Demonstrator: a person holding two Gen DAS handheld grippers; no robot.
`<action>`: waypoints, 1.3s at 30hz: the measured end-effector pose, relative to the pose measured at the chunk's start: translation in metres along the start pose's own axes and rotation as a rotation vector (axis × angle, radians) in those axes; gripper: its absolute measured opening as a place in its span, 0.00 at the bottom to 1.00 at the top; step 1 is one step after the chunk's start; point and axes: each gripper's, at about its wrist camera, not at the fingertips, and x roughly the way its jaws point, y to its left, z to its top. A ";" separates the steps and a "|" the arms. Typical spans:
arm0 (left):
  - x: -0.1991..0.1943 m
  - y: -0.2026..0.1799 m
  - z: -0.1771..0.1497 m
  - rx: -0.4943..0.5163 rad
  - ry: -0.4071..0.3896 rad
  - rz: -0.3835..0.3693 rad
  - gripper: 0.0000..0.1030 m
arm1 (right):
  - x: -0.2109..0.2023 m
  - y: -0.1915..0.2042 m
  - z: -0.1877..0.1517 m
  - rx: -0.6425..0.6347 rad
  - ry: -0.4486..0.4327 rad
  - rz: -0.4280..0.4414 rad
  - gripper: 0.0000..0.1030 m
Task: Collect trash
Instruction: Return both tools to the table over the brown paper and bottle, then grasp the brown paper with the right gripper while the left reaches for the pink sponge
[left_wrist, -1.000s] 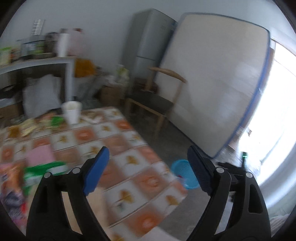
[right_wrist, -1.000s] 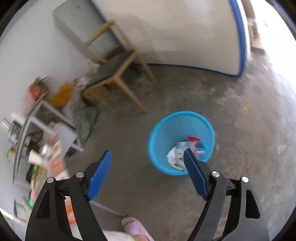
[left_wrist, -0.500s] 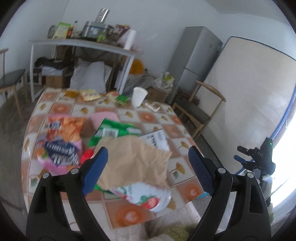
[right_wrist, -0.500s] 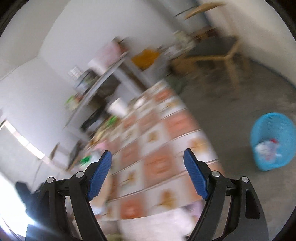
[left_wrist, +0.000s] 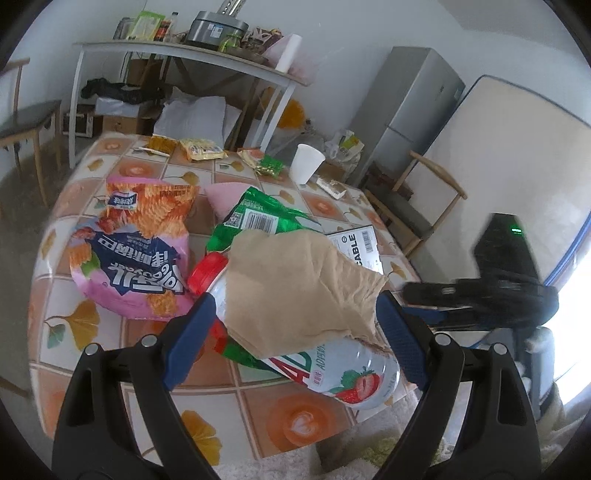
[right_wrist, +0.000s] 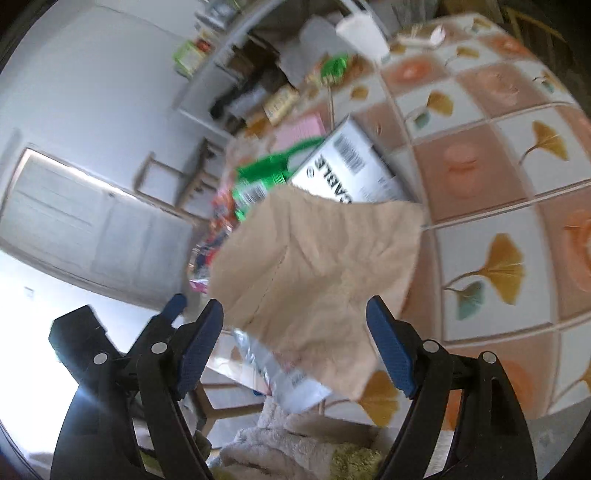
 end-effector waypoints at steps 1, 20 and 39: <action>-0.001 0.004 0.000 -0.009 -0.011 -0.010 0.81 | 0.011 0.004 0.004 0.001 0.028 -0.019 0.75; 0.033 0.031 -0.018 -0.061 0.084 -0.114 0.58 | 0.077 0.026 0.032 0.022 0.134 -0.140 0.53; 0.031 0.027 -0.014 -0.068 0.079 -0.091 0.58 | 0.006 0.021 0.041 -0.010 -0.106 -0.048 0.05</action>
